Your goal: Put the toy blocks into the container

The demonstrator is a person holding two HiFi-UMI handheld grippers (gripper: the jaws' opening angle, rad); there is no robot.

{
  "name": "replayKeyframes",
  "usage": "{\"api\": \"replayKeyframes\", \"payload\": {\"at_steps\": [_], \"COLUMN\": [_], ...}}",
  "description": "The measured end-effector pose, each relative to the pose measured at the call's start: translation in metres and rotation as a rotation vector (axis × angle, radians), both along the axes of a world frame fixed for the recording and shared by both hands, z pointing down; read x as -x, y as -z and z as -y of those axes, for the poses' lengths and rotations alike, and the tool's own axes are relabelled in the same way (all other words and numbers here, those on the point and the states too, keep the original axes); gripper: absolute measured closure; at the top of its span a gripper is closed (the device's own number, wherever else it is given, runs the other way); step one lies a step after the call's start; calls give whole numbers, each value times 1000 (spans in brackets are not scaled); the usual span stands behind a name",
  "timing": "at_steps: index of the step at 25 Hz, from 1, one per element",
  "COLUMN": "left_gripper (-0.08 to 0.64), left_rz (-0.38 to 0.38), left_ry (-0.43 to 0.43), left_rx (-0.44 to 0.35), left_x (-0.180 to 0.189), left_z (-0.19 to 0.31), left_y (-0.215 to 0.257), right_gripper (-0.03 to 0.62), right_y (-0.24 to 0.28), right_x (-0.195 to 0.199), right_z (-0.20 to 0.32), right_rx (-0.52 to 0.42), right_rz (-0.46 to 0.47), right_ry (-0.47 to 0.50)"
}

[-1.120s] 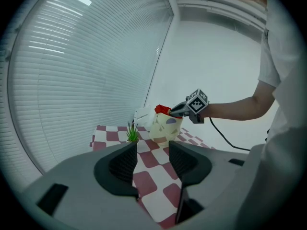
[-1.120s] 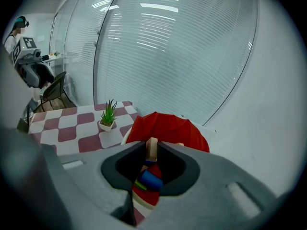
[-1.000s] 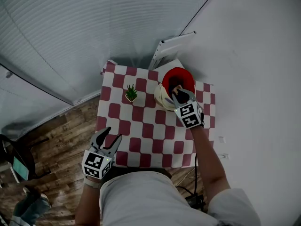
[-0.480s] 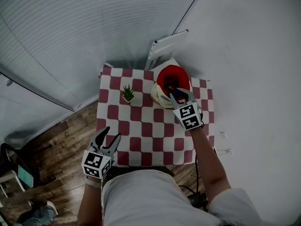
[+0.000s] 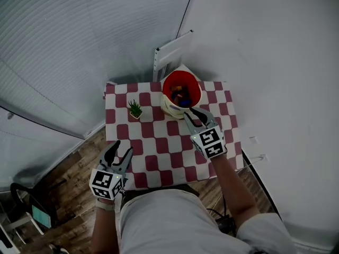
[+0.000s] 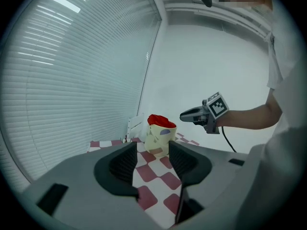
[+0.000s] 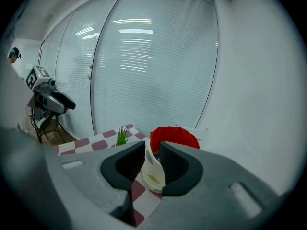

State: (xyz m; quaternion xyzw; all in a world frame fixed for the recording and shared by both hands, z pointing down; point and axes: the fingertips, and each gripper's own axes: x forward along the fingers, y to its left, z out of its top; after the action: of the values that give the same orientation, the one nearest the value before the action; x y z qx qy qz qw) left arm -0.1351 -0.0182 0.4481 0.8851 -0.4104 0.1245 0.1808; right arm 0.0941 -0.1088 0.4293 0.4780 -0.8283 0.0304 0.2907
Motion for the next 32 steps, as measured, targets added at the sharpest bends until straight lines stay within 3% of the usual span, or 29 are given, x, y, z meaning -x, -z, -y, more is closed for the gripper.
{"api": "replayKeyframes", "payload": {"at_steps": [10, 19, 32], "left_gripper": [371, 371, 371], "left_rz": [5, -49, -62], "left_ry": [-84, -127, -153], "left_rx": [-42, -85, -100], "left_x": [-17, -25, -23], "left_z": [4, 7, -3], "left_y": [24, 51, 59], "right_gripper": [508, 508, 508], "right_y": [17, 16, 18], "right_x": [20, 37, 67], "right_z": [-63, -100, -125], "right_rx": [-25, -35, -32], "right_rz": [170, 270, 315], "right_ry": [-34, -59, -45]}}
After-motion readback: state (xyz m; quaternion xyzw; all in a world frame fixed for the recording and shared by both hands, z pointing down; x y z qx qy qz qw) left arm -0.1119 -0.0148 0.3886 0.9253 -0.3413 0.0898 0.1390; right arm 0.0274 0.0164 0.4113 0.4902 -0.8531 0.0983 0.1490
